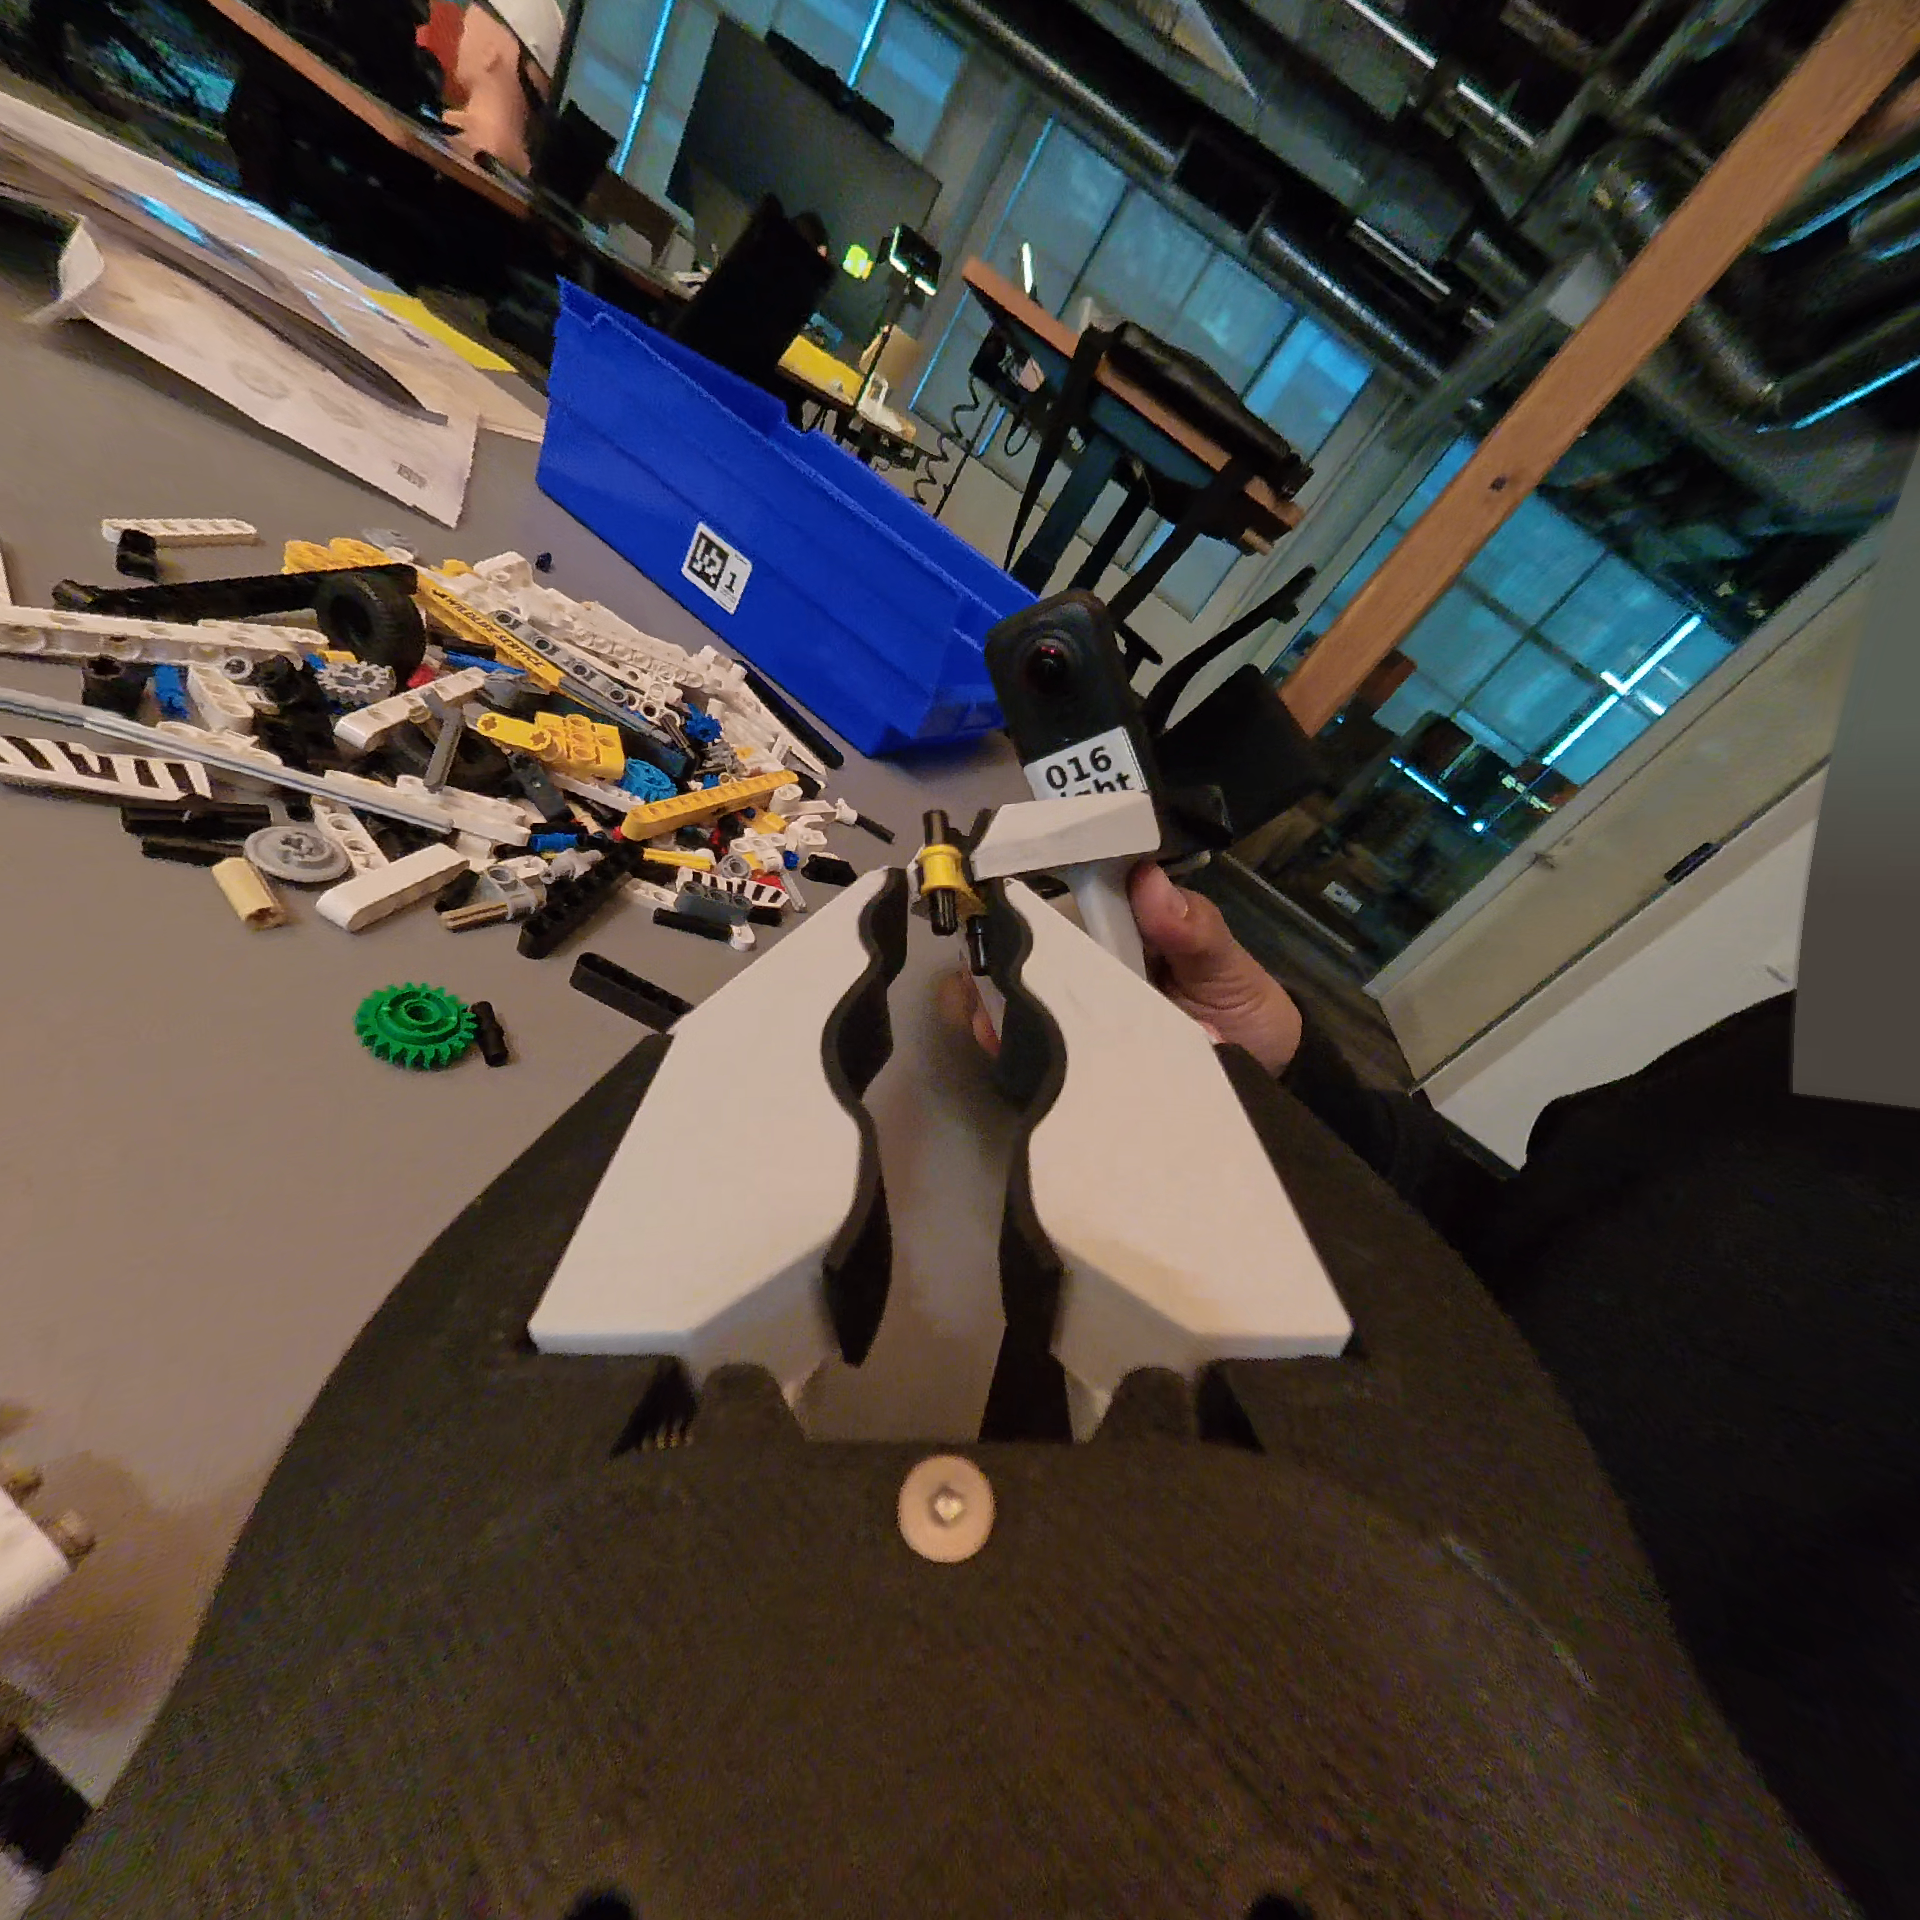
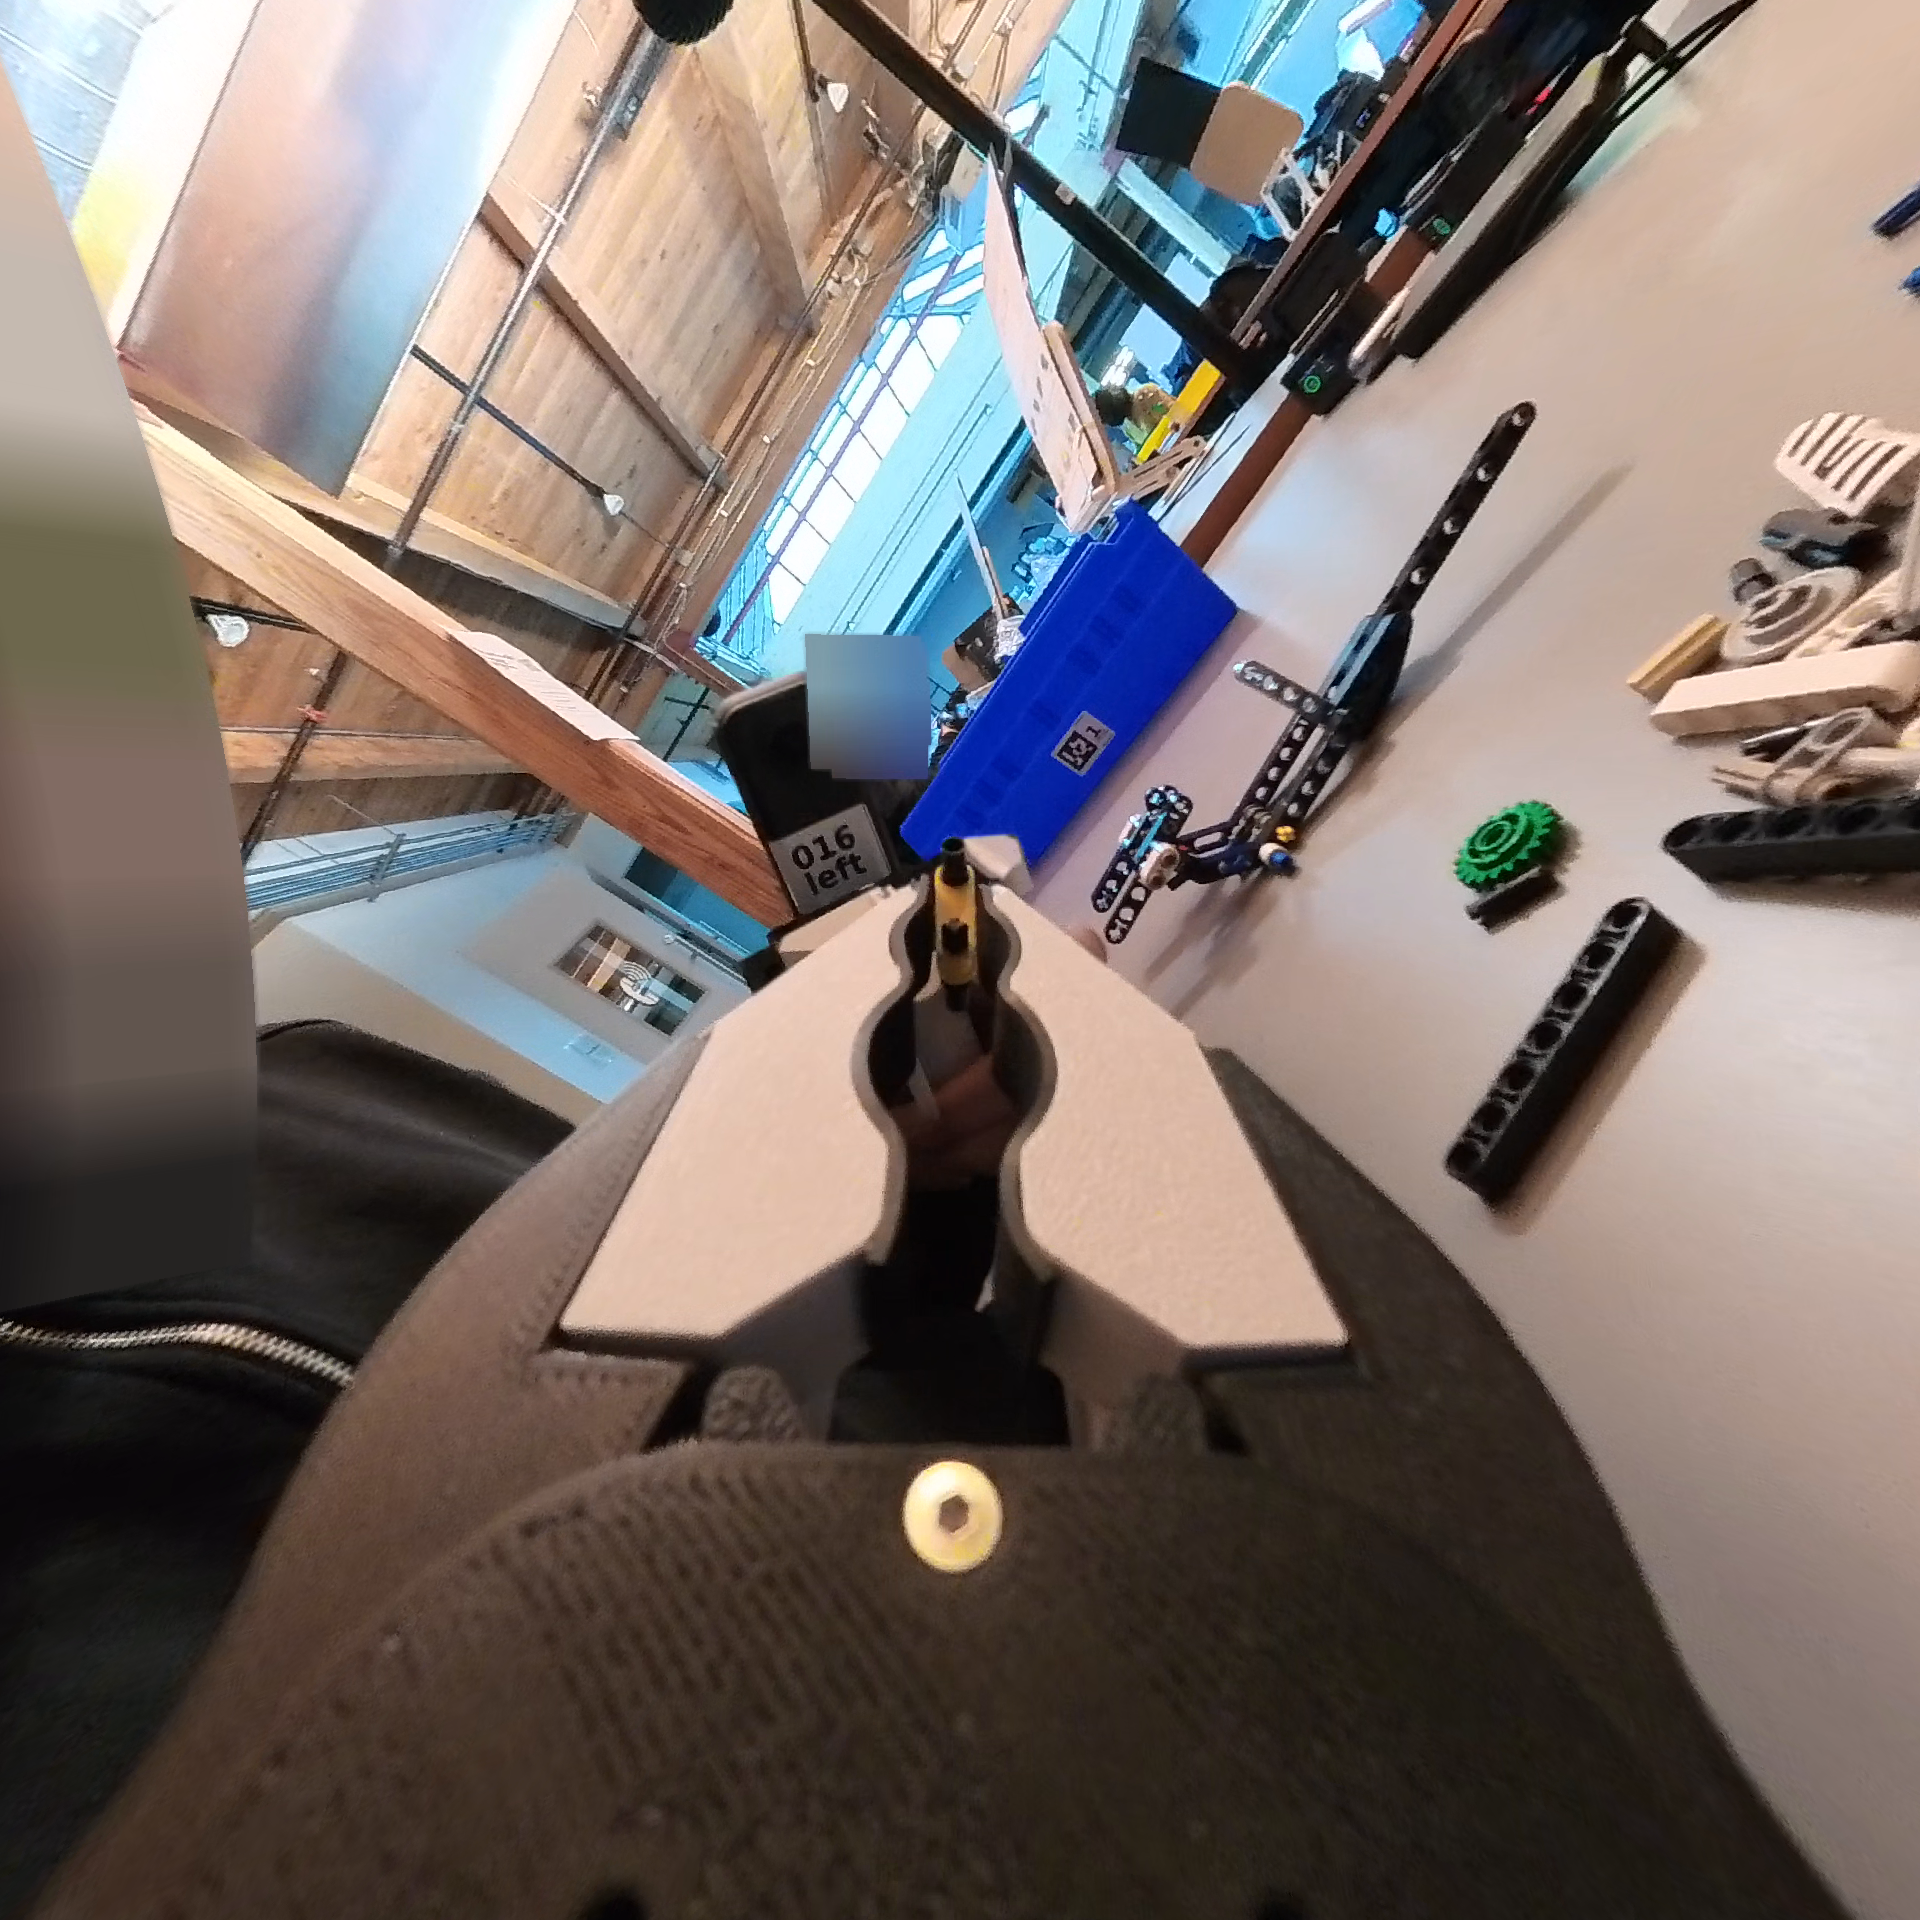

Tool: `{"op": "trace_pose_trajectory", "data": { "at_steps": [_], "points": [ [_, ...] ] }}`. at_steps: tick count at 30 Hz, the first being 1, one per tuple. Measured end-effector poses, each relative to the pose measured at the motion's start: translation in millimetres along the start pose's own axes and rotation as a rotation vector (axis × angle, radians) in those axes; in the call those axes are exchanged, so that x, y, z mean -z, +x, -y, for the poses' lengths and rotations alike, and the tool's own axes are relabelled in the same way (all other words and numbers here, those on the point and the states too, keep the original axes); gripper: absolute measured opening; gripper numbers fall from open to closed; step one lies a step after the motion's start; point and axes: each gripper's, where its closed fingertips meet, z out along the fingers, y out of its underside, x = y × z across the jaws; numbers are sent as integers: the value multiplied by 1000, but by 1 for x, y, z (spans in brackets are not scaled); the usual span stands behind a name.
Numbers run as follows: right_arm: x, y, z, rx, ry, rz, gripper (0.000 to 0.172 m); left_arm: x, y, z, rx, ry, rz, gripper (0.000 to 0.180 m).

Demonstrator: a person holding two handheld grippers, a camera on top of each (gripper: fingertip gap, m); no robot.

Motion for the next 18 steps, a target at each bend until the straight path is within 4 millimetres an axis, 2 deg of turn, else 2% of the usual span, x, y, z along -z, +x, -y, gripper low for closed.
{"op": "trace_pose_trajectory", "data": {
  "at_steps": [8,9,10,11,14,16,18],
  "points": [
    [-5,-4,6,161,50,-55,5,4,0,7,81,63,-20,10],
    [-4,-6,10,181,78,-56,21,5,0,8,91,72,-23,5],
    [-2,-11,15,192,112,-37,17,6,-1,9,99,83,-22,4],
    [1,-14,18,196,129,-16,0,7,-2,9,106,91,-23,4],
    [4,-13,19,188,127,-17,0,7,-1,10,138,100,-47,4],
    [8,-15,25,193,171,-14,13,7,0,9,155,104,-65,4],
    [10,-17,26,199,172,-1,15,6,2,8,165,101,-85,4]
  ]
}}
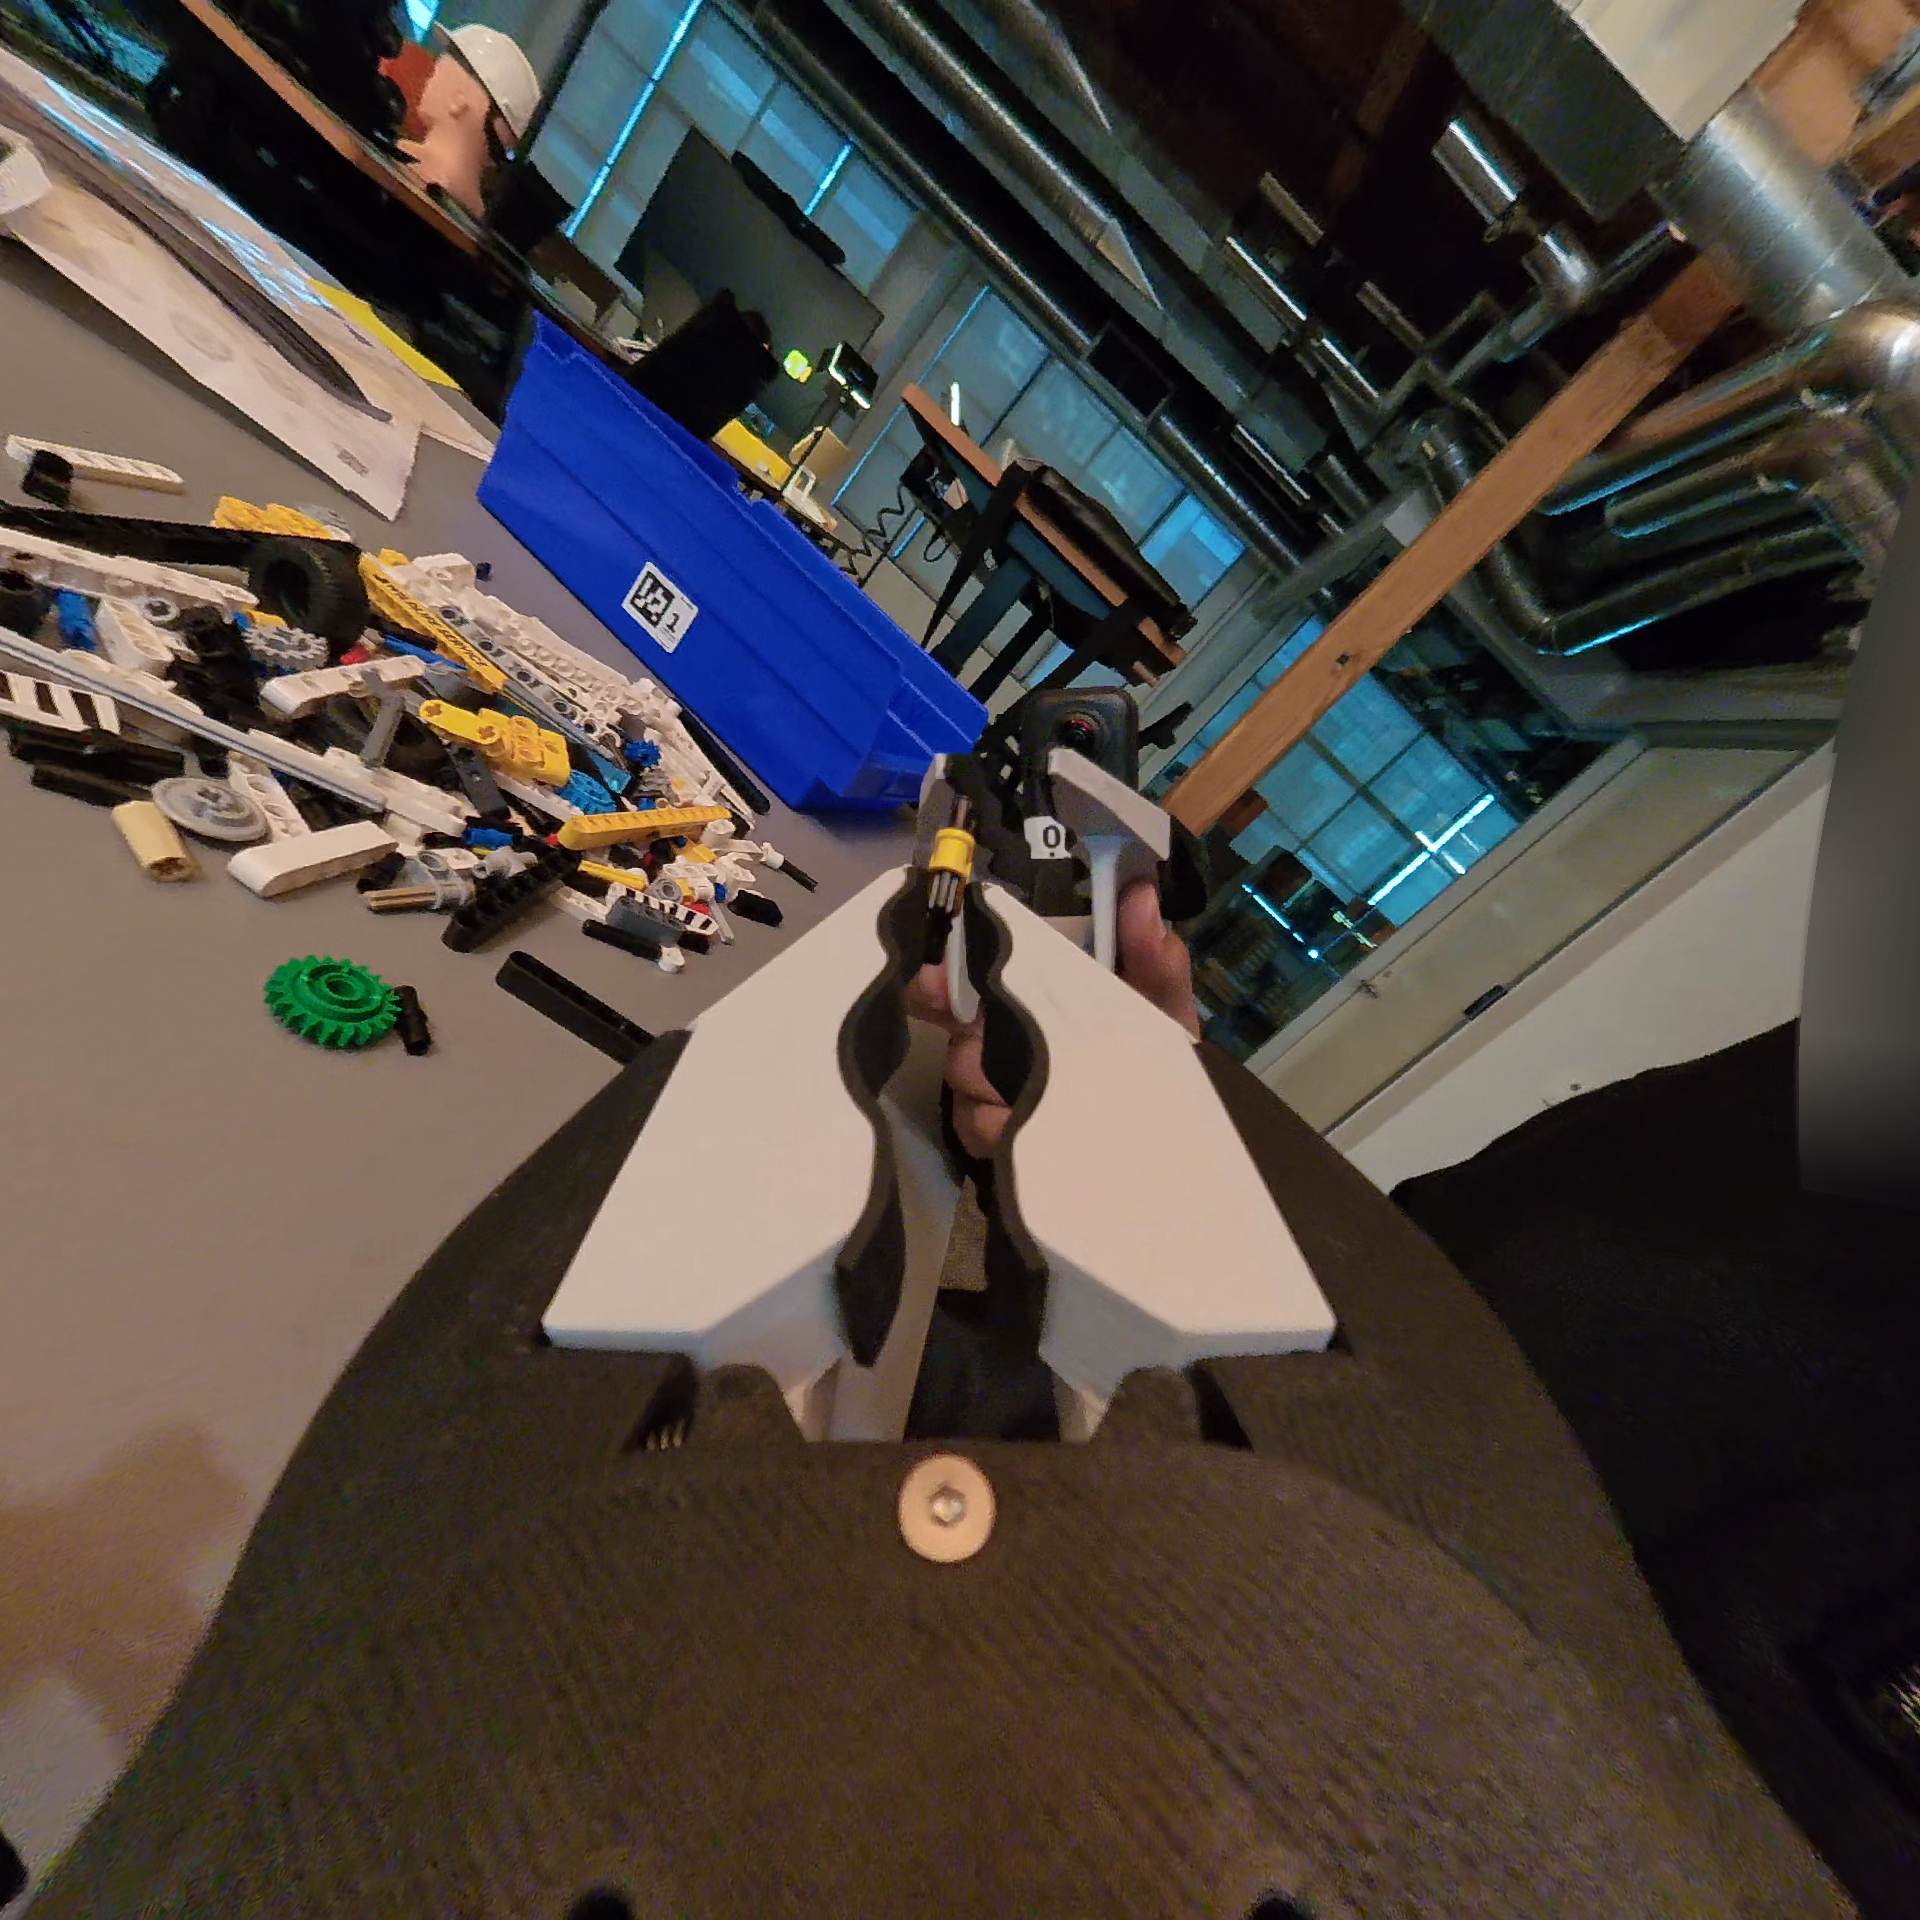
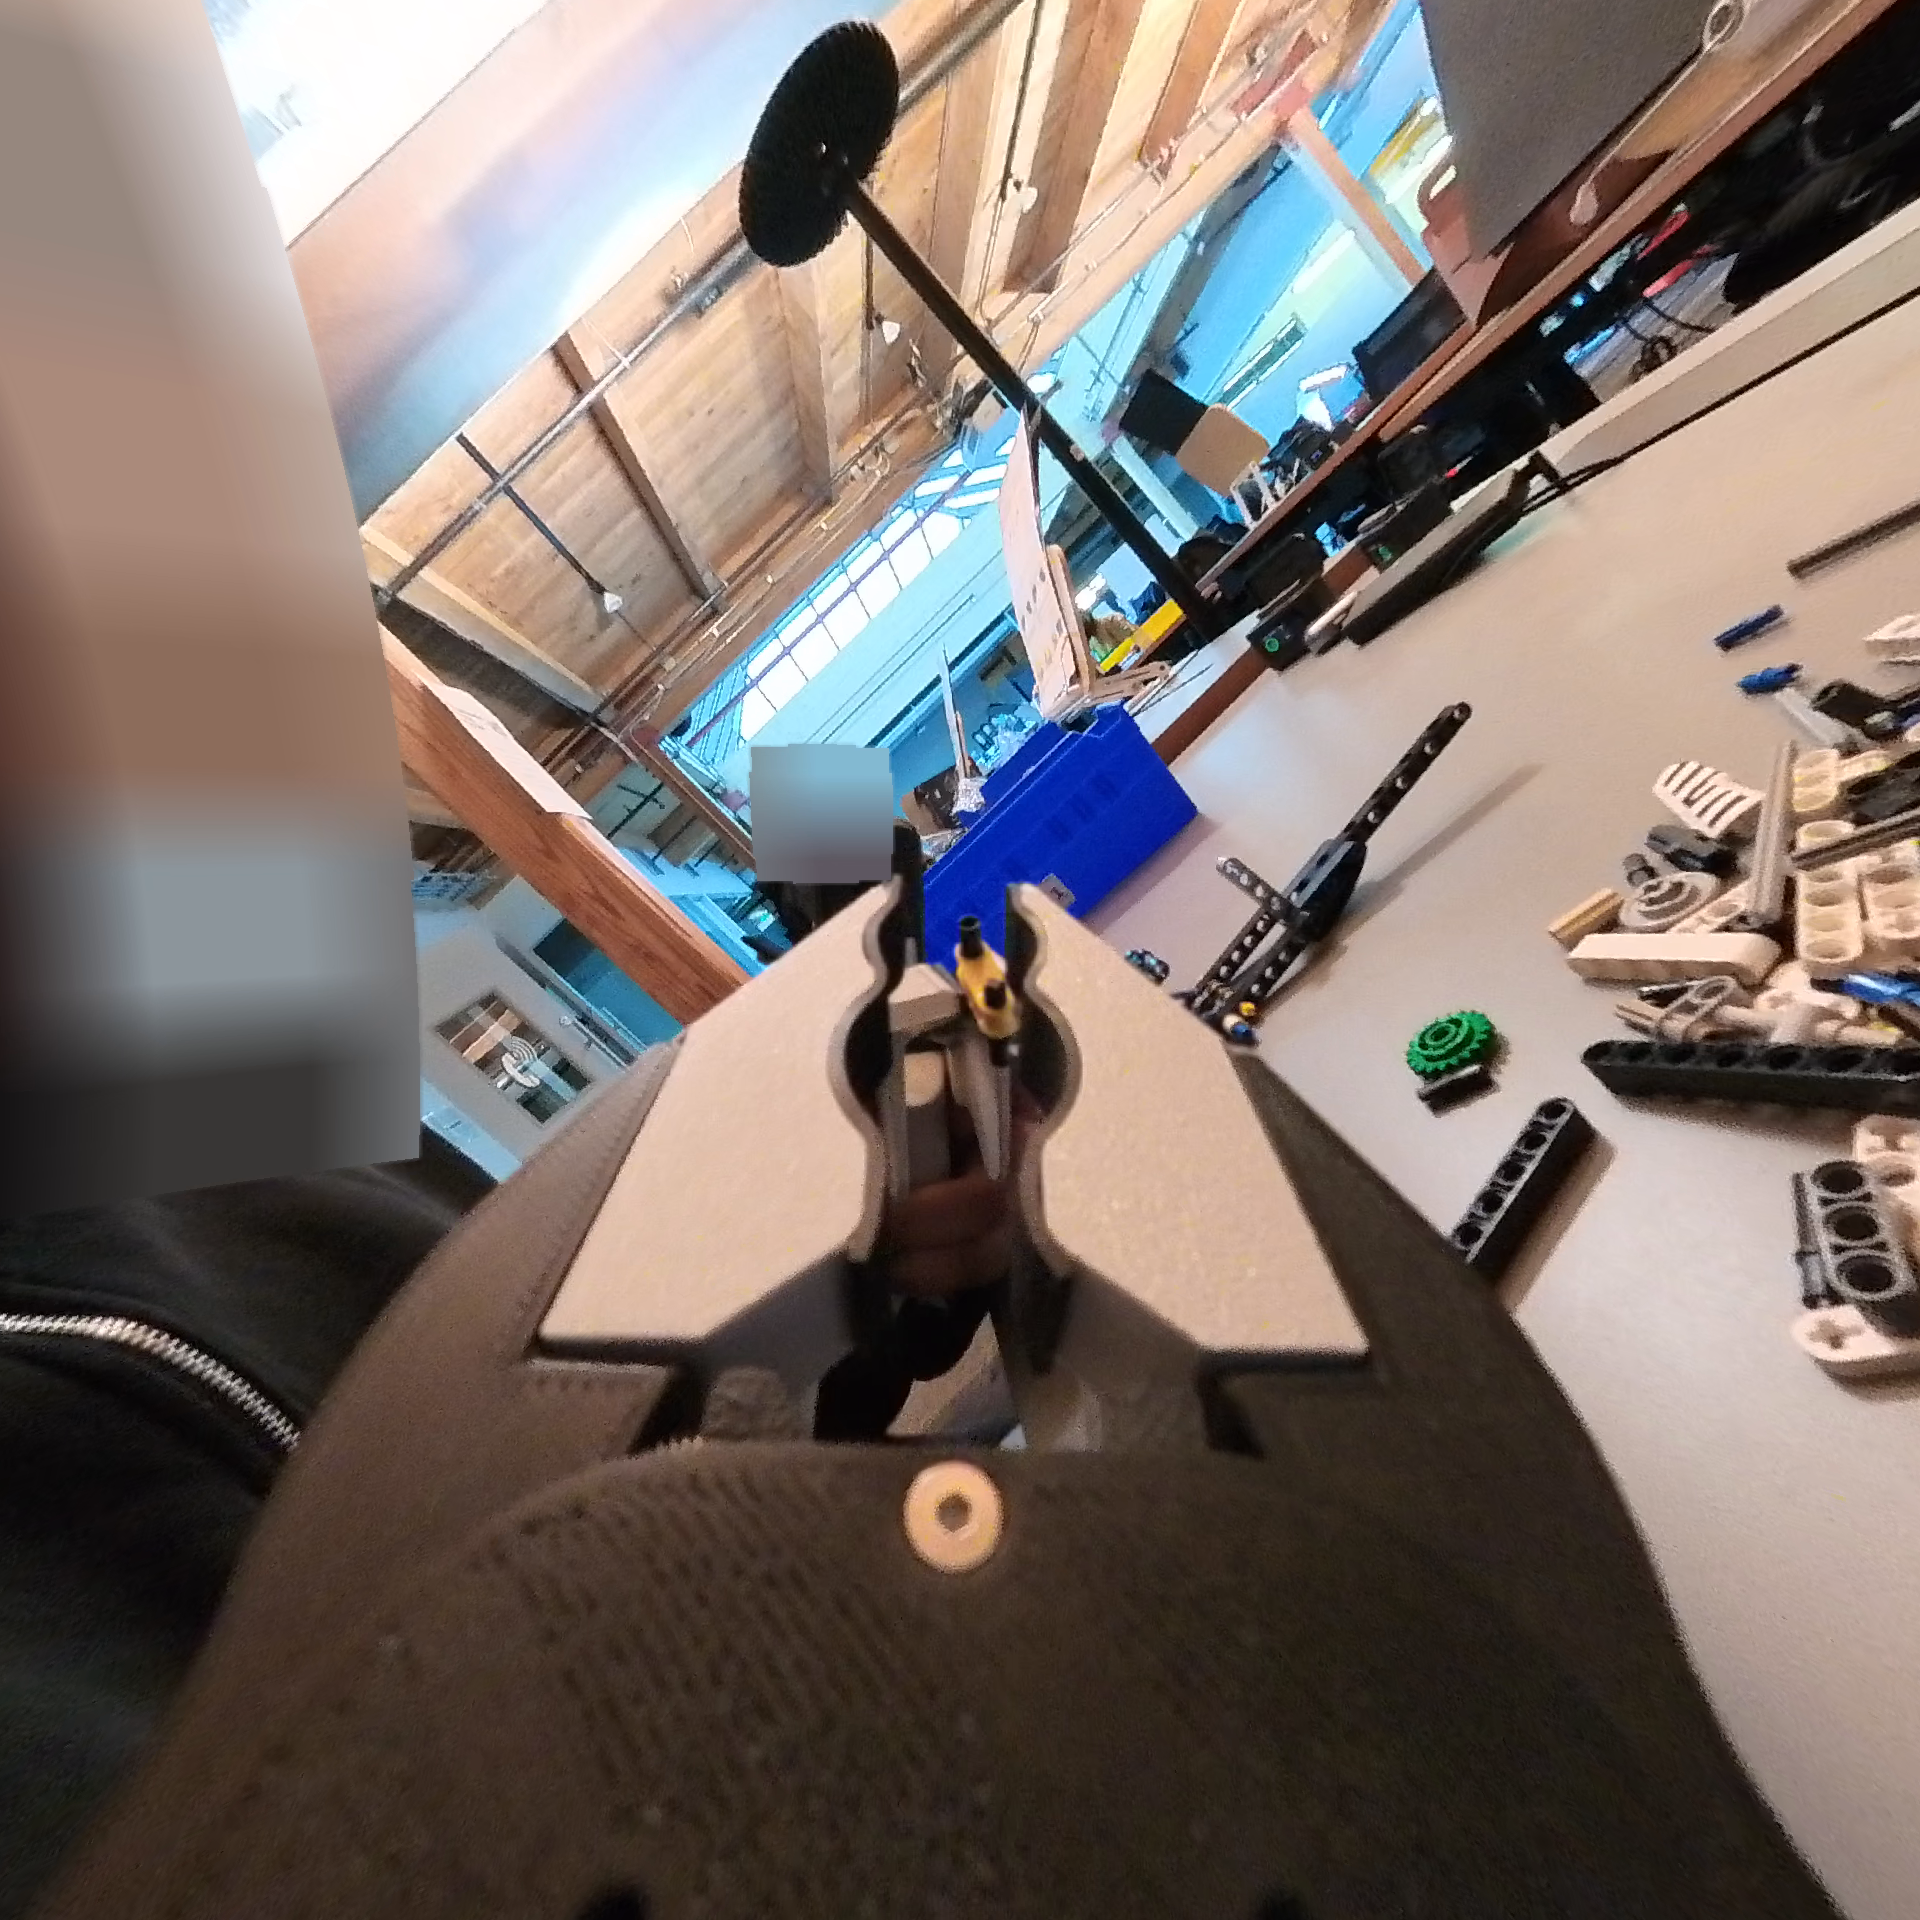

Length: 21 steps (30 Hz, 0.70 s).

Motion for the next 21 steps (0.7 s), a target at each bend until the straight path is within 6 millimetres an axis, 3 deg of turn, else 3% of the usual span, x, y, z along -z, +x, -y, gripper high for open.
{"op": "trace_pose_trajectory", "data": {
  "at_steps": [4,8,15,21],
  "points": [
    [-2,0,-10,15,-56,0,19,-2,4,-3,7,-16,-31,4],
    [-5,-2,-17,53,-91,-2,1,-4,9,-7,14,-28,-56,4],
    [-6,-3,-20,63,-121,-7,1,-1,11,-5,29,7,-76,12],
    [-8,-4,-21,67,-106,3,3,1,10,-3,41,11,-69,4]
  ]
}}
